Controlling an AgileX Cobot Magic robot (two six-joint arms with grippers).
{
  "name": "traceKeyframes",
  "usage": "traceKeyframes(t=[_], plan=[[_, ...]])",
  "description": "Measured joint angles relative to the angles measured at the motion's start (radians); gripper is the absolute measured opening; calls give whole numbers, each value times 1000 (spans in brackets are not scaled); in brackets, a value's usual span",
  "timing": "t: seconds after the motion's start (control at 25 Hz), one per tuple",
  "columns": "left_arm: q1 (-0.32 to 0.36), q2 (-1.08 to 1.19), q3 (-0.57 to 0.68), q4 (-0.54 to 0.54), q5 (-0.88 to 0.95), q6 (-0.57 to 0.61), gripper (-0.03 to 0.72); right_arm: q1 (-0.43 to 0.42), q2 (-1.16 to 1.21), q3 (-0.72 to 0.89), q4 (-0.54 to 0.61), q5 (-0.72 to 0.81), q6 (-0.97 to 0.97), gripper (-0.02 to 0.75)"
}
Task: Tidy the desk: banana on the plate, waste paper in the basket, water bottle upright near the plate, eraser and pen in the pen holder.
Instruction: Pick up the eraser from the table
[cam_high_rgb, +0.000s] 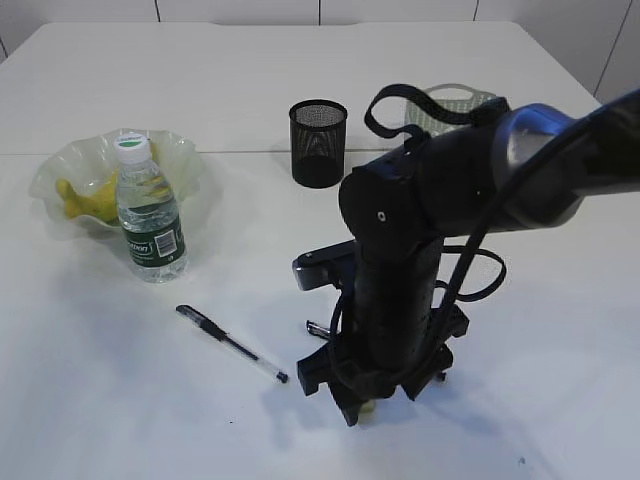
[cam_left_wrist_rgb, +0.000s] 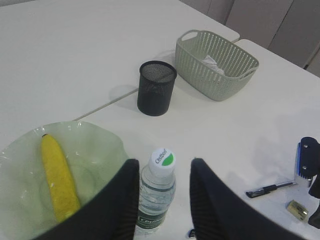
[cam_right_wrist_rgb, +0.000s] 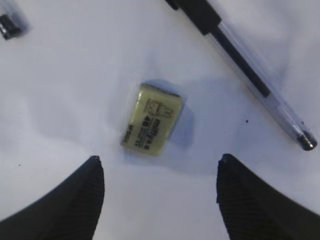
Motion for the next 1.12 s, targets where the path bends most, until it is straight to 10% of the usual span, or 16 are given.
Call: traceKeyframes(t=[1.12], plan=[[0,0,0,0,2,0,233,0,24,-70,0,-46,3,517]])
